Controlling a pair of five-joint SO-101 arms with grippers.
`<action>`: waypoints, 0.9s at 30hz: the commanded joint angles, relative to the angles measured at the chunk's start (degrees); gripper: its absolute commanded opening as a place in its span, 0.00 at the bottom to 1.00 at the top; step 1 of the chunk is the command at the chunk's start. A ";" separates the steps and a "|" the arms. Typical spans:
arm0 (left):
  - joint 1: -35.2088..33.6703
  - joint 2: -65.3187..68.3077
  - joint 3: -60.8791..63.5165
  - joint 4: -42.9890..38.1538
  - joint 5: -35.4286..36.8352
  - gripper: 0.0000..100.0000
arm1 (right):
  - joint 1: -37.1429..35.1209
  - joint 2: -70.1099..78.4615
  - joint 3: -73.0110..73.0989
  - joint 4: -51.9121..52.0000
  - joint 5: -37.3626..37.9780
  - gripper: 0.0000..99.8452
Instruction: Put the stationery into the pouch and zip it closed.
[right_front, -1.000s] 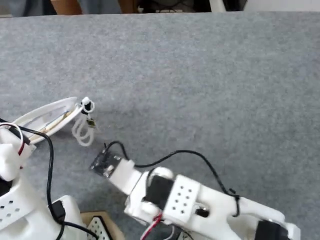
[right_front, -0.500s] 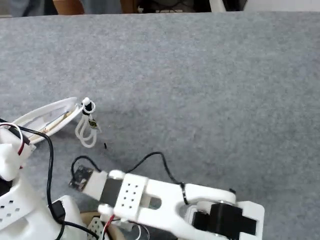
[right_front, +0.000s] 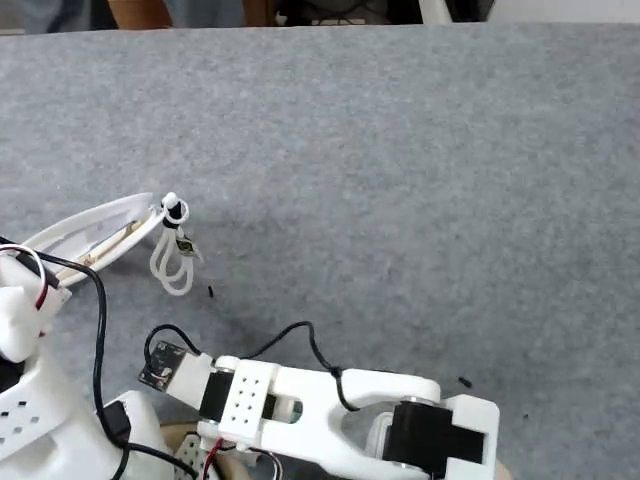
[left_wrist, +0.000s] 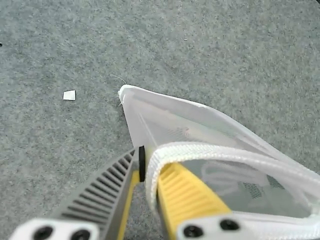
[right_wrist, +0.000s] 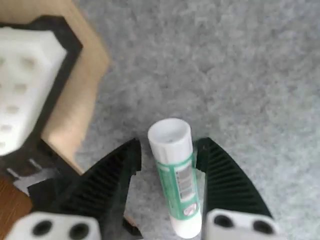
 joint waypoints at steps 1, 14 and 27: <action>-0.57 -0.26 -2.95 -1.76 0.35 0.03 | -0.62 1.19 0.13 -2.29 -0.62 0.19; -0.57 -0.26 -2.95 -1.76 0.26 0.03 | 4.92 2.33 0.22 -6.42 -0.53 0.01; -0.48 -0.26 -2.95 -1.76 0.26 0.03 | 19.25 -9.45 -1.45 -2.11 -0.53 0.01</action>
